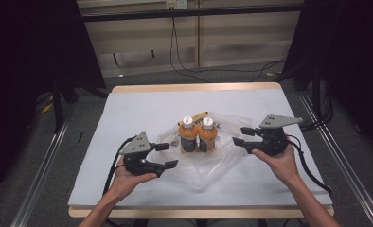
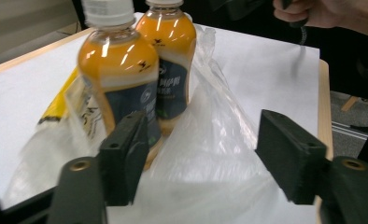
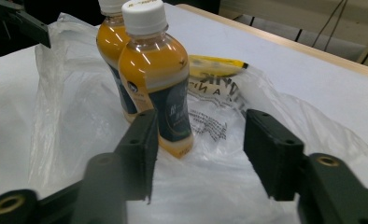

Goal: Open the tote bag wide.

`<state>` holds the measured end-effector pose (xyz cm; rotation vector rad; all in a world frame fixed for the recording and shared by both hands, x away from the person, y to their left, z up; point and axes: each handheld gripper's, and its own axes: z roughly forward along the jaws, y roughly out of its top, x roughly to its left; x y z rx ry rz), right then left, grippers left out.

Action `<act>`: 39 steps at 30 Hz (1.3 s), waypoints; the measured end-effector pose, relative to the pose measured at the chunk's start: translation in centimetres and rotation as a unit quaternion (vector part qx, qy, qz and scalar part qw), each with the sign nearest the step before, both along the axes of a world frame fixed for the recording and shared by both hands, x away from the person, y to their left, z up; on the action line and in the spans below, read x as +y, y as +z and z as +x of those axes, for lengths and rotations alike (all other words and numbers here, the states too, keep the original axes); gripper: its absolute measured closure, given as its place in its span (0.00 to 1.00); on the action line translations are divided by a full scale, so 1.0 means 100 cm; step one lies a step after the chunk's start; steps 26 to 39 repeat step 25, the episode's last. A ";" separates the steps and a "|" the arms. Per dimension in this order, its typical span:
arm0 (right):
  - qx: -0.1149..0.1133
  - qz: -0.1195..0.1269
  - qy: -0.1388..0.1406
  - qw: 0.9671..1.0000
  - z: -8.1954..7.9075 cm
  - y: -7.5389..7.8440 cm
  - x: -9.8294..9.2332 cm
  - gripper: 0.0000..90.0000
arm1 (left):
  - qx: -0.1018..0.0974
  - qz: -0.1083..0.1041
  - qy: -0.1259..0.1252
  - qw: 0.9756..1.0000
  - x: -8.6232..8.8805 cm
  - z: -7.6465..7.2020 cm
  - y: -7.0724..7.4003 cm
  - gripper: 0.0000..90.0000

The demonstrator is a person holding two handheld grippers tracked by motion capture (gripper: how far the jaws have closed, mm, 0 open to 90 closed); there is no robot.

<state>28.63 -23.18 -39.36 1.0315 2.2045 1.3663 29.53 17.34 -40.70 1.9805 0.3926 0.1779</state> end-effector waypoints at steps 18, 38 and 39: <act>0.014 0.012 -0.082 0.996 -0.069 -0.027 -0.049 0.16 | 0.037 0.019 0.122 0.992 0.077 -0.021 -0.030 0.08; 0.016 0.025 -0.121 0.992 -0.075 -0.042 -0.068 0.11 | 0.037 0.040 0.162 0.985 0.094 -0.022 -0.048 0.07; 0.016 0.025 -0.121 0.992 -0.075 -0.042 -0.068 0.11 | 0.037 0.040 0.162 0.985 0.094 -0.022 -0.048 0.07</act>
